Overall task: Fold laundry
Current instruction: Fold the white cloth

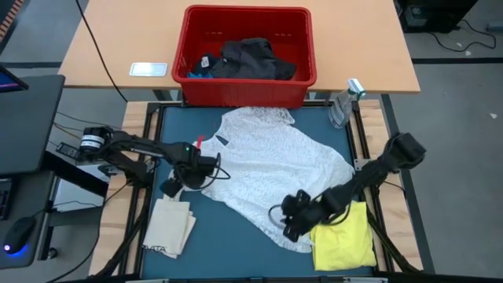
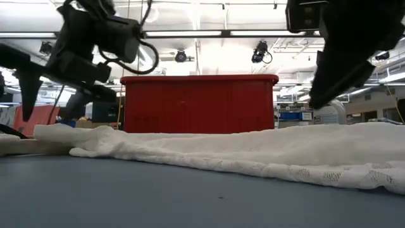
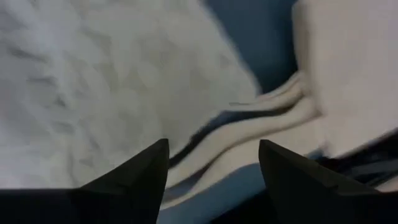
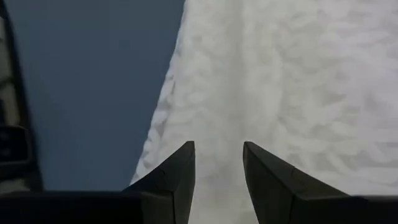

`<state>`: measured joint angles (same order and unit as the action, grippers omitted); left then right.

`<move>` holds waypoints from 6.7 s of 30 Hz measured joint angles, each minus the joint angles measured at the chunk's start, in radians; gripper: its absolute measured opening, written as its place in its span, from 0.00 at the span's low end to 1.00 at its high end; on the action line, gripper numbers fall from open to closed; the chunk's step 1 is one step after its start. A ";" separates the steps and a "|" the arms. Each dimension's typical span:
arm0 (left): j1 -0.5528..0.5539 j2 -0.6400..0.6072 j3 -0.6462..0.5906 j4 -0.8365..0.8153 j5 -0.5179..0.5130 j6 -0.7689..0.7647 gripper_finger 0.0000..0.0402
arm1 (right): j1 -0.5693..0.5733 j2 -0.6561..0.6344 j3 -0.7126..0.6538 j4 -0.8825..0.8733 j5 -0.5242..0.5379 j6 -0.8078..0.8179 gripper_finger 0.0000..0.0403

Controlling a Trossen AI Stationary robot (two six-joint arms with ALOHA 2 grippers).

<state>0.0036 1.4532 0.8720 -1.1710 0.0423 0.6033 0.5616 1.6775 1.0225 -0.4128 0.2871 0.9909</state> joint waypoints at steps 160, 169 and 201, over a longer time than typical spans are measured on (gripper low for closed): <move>0.842 0.308 0.213 0.233 -0.023 -0.544 0.04 | -0.607 -0.058 -0.066 -0.438 -0.011 0.381 0.12; 0.864 0.106 0.215 0.135 -0.011 -0.627 0.07 | -0.732 -0.100 -0.077 -0.282 -0.045 -0.010 0.03; 0.449 -0.318 0.215 0.272 0.032 -1.042 0.20 | -0.829 -0.157 -0.193 -0.367 -0.172 -0.422 0.02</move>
<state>0.4524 1.1352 1.0871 -0.8989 0.0746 -0.4389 -0.2669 1.5202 0.8292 -0.7798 0.1155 0.5694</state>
